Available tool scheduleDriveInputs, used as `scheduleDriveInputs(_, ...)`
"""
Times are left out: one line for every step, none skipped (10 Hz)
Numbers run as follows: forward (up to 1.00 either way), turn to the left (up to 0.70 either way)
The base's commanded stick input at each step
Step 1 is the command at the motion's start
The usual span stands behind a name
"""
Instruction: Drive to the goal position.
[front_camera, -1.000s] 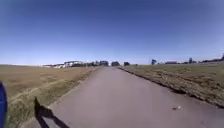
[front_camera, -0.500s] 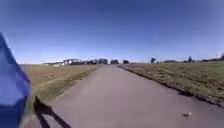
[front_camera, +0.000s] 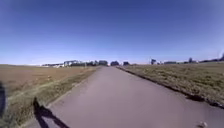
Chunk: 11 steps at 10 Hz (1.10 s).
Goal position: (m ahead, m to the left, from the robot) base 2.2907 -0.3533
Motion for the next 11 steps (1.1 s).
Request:
scheduleDriveInputs(0.70, 0.00)
scheduleDriveInputs(0.70, 0.00)
scheduleDriveInputs(0.70, 0.00)
scheduleDriveInputs(0.70, 0.00)
scheduleDriveInputs(0.70, 0.00)
scheduleDriveInputs(0.70, 0.00)
scheduleDriveInputs(0.70, 0.00)
scheduleDriveInputs(0.70, 0.00)
scheduleDriveInputs(0.70, 0.00)
scheduleDriveInputs(0.70, 0.00)
scheduleDriveInputs(0.70, 0.00)
